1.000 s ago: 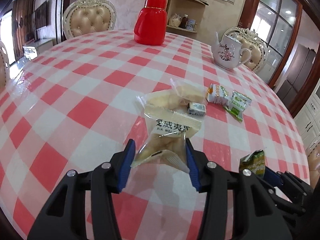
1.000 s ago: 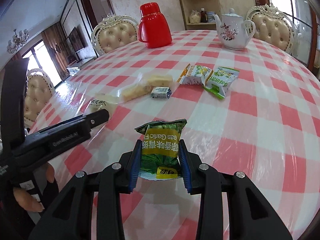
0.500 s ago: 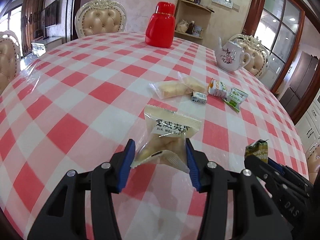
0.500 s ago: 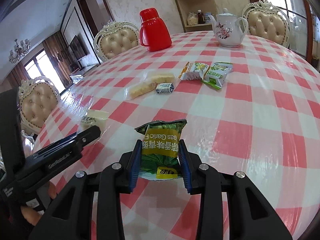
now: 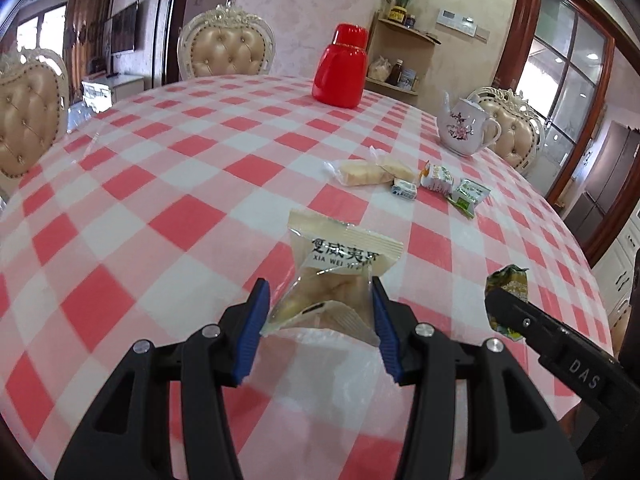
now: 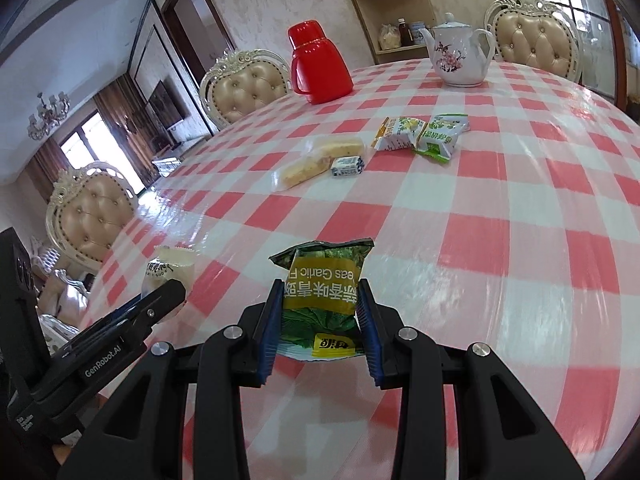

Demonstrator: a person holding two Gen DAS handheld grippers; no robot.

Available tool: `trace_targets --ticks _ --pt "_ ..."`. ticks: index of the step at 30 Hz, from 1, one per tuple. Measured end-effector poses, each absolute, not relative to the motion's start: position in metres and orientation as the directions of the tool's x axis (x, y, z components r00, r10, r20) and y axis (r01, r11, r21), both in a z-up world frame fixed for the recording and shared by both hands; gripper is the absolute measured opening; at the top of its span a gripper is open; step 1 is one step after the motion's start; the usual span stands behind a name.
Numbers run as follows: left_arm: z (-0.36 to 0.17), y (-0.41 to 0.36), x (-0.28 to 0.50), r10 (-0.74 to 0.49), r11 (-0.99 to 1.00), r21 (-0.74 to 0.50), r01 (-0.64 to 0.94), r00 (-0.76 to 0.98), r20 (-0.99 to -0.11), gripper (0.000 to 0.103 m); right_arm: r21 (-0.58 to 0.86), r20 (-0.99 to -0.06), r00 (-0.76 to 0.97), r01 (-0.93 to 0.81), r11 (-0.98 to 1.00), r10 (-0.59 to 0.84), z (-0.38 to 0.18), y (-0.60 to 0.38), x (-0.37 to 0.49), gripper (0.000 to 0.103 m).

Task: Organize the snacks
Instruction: 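Lift the nut bag with the left tool while the right tool lifts the garlic snack bag, then carry the nut bag and garlic snack bag over the clear box with both tools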

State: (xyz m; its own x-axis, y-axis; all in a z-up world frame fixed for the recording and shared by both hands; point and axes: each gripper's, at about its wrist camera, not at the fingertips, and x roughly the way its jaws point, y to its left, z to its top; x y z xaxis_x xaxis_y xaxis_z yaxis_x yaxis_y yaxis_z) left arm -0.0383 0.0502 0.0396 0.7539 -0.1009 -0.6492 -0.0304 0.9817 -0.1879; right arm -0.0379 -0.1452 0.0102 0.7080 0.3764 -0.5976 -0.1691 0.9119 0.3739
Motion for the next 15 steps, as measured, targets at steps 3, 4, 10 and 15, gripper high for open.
trace_targets --ticks 3,4,10,15 --pt "0.042 0.053 -0.053 -0.093 0.983 -0.181 -0.035 0.756 -0.648 0.050 0.388 -0.590 0.703 -0.185 0.903 0.398 0.010 -0.140 -0.052 0.035" --pt "0.042 0.055 -0.059 -0.090 0.984 -0.176 -0.034 0.756 -0.649 0.050 0.388 -0.588 0.703 -0.188 0.902 0.399 0.010 -0.138 -0.056 0.035" --pt "0.047 0.067 -0.090 -0.069 0.985 -0.163 -0.050 0.756 -0.651 0.050 0.389 -0.583 0.692 -0.222 0.894 0.426 0.012 -0.121 -0.077 0.035" --pt "0.055 0.086 -0.115 -0.036 0.986 -0.147 -0.078 0.763 -0.645 0.050 0.364 -0.592 0.674 -0.266 0.893 0.442 0.013 -0.097 -0.092 0.035"
